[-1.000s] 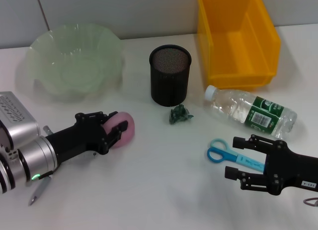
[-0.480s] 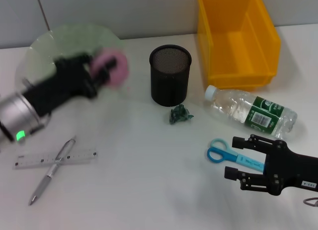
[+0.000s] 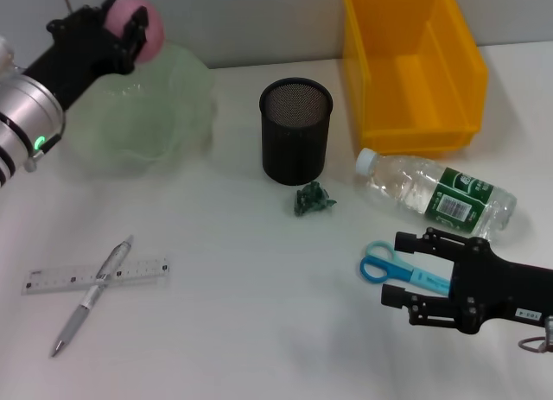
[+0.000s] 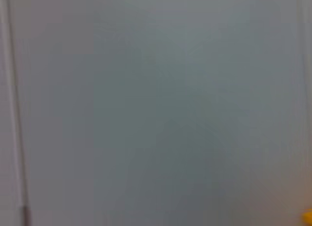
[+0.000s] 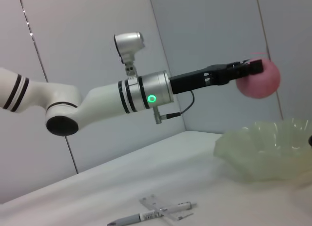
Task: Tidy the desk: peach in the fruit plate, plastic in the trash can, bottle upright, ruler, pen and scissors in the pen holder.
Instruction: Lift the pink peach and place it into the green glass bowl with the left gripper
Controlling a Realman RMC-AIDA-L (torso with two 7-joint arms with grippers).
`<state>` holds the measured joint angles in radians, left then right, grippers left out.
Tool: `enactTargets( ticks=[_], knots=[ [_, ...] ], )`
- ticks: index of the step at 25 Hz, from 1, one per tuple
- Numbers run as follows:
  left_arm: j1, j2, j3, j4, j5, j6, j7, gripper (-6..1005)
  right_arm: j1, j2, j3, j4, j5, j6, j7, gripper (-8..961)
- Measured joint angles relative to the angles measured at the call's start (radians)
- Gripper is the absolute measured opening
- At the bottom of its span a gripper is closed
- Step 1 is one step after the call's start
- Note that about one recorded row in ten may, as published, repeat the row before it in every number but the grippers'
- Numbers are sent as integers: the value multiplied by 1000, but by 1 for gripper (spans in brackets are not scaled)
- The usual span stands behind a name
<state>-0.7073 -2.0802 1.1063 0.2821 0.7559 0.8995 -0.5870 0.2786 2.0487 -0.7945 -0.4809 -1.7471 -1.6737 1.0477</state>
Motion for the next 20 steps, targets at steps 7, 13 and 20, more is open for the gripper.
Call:
enactTargets(
  ticks=[7,13,20],
  knots=[
    [-3,0,0,-22,-112,-12,77,449,2,1,0,-4,0,0,8,826],
    [4,0,6,-20,-113,-11,72,696,8,9,9,-4,2,4,4,825],
    [128,18,100,20,-39,163,-67,786,10,22,189,-6,12,19,11,825]
  ],
)
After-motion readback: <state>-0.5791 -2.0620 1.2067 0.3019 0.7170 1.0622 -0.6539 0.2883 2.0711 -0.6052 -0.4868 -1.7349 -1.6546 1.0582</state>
